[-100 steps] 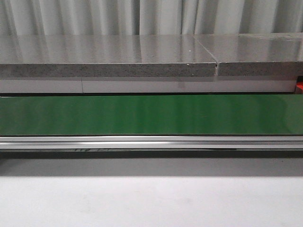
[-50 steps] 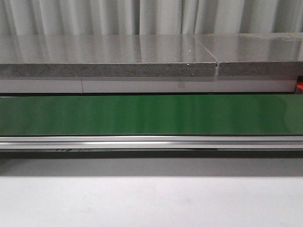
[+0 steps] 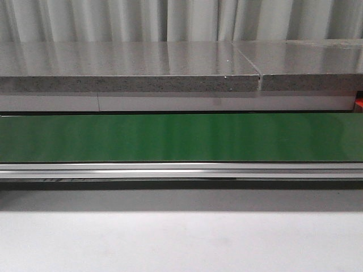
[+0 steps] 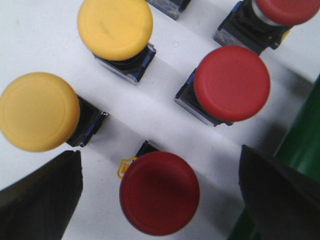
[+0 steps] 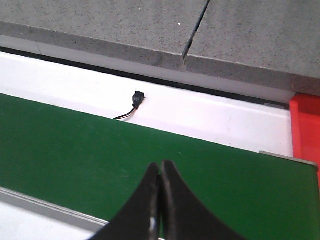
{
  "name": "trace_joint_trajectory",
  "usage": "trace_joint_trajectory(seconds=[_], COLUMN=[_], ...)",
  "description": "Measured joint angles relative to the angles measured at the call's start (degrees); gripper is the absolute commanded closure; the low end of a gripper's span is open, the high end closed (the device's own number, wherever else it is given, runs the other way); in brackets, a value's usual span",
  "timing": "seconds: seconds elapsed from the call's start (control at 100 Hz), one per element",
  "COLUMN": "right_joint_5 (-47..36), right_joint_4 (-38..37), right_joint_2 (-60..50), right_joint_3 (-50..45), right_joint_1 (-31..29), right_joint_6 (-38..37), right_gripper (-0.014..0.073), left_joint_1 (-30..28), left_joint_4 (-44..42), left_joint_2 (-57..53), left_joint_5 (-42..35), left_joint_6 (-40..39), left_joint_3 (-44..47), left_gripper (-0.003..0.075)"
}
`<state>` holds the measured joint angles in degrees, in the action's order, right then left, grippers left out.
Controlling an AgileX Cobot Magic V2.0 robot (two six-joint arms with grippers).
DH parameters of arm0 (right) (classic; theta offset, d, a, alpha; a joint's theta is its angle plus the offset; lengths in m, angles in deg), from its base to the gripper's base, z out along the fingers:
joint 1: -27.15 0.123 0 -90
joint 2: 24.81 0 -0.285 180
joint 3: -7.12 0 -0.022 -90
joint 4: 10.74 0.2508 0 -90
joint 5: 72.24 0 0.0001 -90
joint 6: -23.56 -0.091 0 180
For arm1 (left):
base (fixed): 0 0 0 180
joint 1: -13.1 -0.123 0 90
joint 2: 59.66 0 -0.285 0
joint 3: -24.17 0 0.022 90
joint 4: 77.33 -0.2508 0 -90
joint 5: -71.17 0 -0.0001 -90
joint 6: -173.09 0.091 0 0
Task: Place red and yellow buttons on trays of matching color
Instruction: 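Lower the left gripper onto the next red button in the cluster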
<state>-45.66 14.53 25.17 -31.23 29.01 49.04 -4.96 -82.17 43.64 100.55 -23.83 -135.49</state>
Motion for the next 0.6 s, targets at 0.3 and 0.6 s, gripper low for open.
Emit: trace_joint_trajectory(seconds=[0.3, 0.6], right_joint_5=[0.0, 0.0], right_joint_4=[0.0, 0.0], right_joint_2=[0.0, 0.0], right_joint_3=[0.0, 0.0], right_joint_1=[0.0, 0.0], right_joint_6=[0.0, 0.0], right_gripper=[0.0660, 0.0660], left_joint_1=[0.0, 0.0], left_joint_4=[0.3, 0.4], left_joint_2=[3.3, 4.0], left_joint_5=[-0.8, -1.2], left_joint_6=[0.0, -0.2], left_joint_3=[-0.1, -0.2], left_gripper=[0.0104, 0.0462])
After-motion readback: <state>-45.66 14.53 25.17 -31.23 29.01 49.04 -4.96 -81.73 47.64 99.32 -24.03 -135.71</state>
